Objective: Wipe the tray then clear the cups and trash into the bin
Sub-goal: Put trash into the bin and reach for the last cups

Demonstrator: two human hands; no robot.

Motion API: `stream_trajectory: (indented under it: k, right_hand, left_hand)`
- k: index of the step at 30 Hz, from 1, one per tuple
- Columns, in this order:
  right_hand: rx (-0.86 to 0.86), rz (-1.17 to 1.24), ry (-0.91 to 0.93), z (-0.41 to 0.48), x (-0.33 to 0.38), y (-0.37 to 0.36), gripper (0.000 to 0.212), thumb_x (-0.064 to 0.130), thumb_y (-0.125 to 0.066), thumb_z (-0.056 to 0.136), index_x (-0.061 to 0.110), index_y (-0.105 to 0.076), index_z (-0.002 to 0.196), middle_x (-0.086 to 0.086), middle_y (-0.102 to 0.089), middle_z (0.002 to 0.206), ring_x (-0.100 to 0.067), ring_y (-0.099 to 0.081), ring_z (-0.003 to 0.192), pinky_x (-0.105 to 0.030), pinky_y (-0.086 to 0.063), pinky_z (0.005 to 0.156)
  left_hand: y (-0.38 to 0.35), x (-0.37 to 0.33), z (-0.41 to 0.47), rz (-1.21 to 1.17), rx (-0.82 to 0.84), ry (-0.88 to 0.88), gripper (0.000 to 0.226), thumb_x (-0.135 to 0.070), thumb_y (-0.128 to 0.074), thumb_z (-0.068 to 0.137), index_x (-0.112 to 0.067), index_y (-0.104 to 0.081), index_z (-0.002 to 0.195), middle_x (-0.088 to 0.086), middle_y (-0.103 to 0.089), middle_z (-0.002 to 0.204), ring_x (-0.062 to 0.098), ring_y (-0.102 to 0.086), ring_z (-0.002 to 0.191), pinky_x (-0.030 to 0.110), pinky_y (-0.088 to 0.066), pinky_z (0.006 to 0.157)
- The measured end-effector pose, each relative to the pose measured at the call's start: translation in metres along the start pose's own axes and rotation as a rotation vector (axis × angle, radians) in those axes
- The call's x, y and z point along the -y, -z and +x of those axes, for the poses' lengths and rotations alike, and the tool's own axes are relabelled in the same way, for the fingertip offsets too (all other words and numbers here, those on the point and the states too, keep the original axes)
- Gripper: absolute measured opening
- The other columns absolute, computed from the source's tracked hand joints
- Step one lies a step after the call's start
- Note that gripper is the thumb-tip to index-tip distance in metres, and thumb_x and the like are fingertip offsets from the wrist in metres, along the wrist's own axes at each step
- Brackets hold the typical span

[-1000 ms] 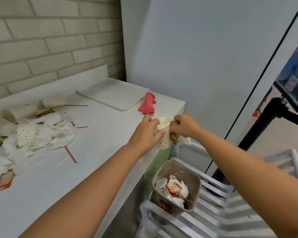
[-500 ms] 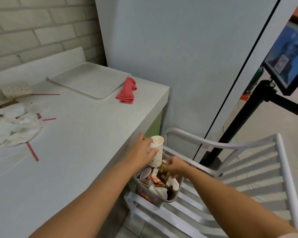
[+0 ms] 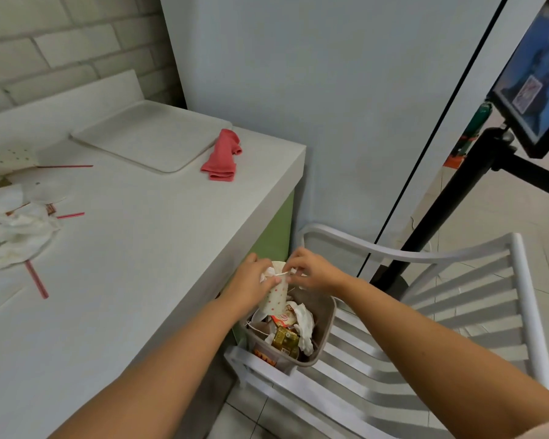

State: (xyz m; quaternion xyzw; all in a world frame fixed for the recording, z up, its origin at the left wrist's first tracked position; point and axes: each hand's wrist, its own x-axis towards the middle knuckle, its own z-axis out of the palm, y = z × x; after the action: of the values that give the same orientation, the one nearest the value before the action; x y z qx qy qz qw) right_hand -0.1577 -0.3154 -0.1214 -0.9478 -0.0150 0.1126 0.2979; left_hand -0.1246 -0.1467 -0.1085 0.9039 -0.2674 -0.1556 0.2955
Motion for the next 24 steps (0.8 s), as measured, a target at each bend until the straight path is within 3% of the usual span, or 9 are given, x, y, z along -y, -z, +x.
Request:
stream_trajectory:
  k: [7,15,21,24]
  right_hand:
    - [-0.014,-0.158,-0.071,-0.003,-0.03,-0.027,0.025,0.021,-0.054,0.094,0.008,-0.067,0.112,-0.009,-0.062,0.114,-0.023,-0.057,0.104,-0.03,-0.041,0.085]
    - [0.221,-0.247,-0.16,-0.009,-0.044,-0.095,0.031,0.017,-0.055,0.093,0.006,-0.062,0.121,-0.013,-0.055,0.127,-0.027,-0.053,0.116,-0.03,-0.04,0.097]
    - [0.393,-0.275,-0.244,-0.009,-0.047,-0.123,0.046,0.008,-0.048,0.094,0.001,-0.037,0.139,-0.019,-0.053,0.132,-0.029,-0.055,0.114,-0.032,-0.041,0.1]
    - [0.414,-0.284,-0.224,-0.005,-0.041,-0.114,0.046,0.003,-0.048,0.092,0.006,-0.044,0.138,-0.014,-0.048,0.137,-0.029,-0.049,0.124,-0.032,-0.04,0.104]
  left_hand:
    - [-0.01,0.01,0.003,-0.028,-0.021,0.027,0.025,-0.029,-0.057,0.09,-0.015,-0.057,0.111,0.003,-0.054,0.111,0.017,-0.052,0.098,0.023,-0.038,0.079]
    - [-0.015,0.018,0.008,-0.027,-0.027,0.08,0.029,-0.03,-0.042,0.098,-0.007,-0.052,0.113,0.009,-0.053,0.113,0.013,-0.047,0.092,0.022,-0.034,0.077]
    - [-0.017,0.024,0.009,-0.011,-0.028,0.13,0.032,-0.025,-0.035,0.1,-0.004,-0.047,0.121,0.013,-0.045,0.123,0.017,-0.047,0.102,0.018,-0.031,0.082]
    - [-0.021,0.025,0.01,-0.019,0.002,0.173,0.035,-0.025,-0.033,0.101,-0.003,-0.044,0.126,0.014,-0.041,0.126,0.02,-0.047,0.106,0.018,-0.031,0.083]
